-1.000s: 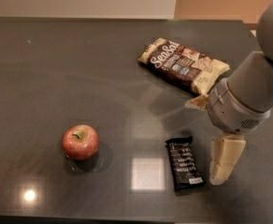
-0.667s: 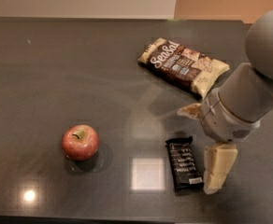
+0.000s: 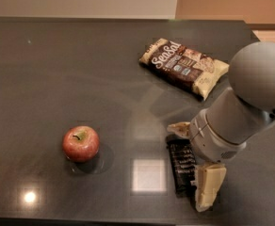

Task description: Move rxbar chocolate near apple

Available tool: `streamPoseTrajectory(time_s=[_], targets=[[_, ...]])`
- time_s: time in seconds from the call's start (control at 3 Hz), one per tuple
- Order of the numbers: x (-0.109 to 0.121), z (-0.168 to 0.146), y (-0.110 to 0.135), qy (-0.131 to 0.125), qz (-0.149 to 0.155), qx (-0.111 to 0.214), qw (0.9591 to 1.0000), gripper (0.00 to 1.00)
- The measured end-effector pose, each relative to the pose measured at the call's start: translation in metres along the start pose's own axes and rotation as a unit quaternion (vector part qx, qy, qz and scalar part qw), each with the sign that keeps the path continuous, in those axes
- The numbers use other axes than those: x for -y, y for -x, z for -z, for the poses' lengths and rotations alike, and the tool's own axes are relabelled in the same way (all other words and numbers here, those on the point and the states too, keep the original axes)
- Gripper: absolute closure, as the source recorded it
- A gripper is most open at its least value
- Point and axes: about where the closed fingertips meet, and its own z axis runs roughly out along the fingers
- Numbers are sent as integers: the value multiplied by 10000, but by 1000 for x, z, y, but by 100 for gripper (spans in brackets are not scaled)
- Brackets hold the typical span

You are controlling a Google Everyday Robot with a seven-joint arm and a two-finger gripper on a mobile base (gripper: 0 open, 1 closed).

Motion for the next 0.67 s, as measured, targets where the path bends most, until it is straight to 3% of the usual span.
streamPoseTrajectory(time_s=[0.67], targets=[[4,4,5,-58,47,115,9999,41]])
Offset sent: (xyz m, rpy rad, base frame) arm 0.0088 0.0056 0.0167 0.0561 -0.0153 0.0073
